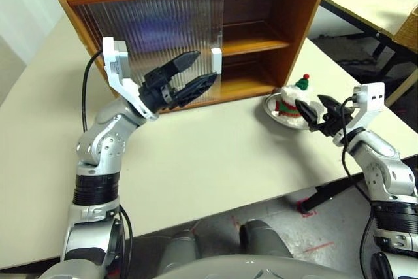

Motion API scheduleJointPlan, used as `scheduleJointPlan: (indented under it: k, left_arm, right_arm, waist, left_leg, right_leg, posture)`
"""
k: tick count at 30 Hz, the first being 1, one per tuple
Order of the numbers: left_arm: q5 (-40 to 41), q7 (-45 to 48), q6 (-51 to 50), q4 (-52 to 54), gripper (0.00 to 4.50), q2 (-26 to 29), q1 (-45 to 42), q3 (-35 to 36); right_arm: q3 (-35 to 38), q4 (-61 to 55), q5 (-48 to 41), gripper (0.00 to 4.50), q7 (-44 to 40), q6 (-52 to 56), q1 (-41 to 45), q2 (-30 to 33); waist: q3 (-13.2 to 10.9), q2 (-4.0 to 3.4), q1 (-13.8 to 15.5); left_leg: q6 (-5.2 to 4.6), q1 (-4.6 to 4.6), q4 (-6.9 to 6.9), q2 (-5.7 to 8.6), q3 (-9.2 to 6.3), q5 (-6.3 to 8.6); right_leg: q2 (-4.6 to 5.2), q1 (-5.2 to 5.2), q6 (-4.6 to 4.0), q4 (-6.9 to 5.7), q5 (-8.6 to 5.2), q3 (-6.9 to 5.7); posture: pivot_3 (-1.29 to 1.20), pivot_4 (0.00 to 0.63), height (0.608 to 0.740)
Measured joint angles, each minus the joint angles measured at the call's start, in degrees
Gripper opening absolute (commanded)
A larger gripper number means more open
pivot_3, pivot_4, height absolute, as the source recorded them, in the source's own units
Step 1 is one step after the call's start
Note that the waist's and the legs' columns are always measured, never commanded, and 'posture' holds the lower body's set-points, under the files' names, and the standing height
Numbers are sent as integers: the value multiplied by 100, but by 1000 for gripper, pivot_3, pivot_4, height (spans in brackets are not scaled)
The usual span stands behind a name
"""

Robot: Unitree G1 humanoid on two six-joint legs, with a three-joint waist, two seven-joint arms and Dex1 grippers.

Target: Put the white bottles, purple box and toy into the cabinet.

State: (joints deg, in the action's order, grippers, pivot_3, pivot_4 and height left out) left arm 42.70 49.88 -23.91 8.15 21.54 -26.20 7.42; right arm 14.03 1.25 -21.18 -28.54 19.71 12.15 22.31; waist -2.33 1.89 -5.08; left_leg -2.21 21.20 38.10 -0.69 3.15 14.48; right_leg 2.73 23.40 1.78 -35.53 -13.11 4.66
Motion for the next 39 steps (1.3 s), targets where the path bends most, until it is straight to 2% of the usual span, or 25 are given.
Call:
scheduleJointPlan:
  k: [22, 26, 34, 35, 39]
  left_arm:
    - [-9, -115, 0, 70, 4500, 37, 0, 47]
    - [-8, -117, 0, 72, 4500, 37, 0, 47]
    - [-8, -117, 0, 74, 4500, 36, -1, 46]
    - [-8, -116, 0, 74, 4500, 36, -1, 46]
    - [-9, -112, 3, 73, 4500, 36, -1, 45]
  right_arm:
    - [-210, 351, 106, 4472, 17, -27, 139, -57]
    - [-210, 351, 106, 3183, 35, -27, 139, -57]
    - [-209, 351, 106, 165, 56, -27, 139, -56]
    - [-209, 351, 106, 30, 58, -27, 139, -55]
    - [-204, 351, 103, 30, 63, -27, 146, -43]
  waist:
    - [0, 0, 37]
    - [0, 0, 38]
    - [0, 0, 40]
    - [0, 0, 40]
    - [0, 0, 38]
  left_leg:
    - [0, -1, 1, 1, 2, 0]
    - [0, -1, 1, 1, 2, 0]
    - [0, -1, 2, 2, 3, 0]
    - [0, -1, 2, 2, 3, 0]
    - [0, -1, 2, 2, 4, 0]
  right_leg:
    - [0, 0, 3, -3, 2, 4]
    - [0, 0, 3, -3, 2, 4]
    - [0, 0, 3, -3, 3, 6]
    - [0, 0, 3, -3, 3, 6]
    - [0, 0, 4, -4, 3, 6]
  posture:
    - [7, 0, 740]
    - [4, 0, 740]
    - [0, 0, 740]
    - [0, 0, 740]
    - [-12, 0, 740]
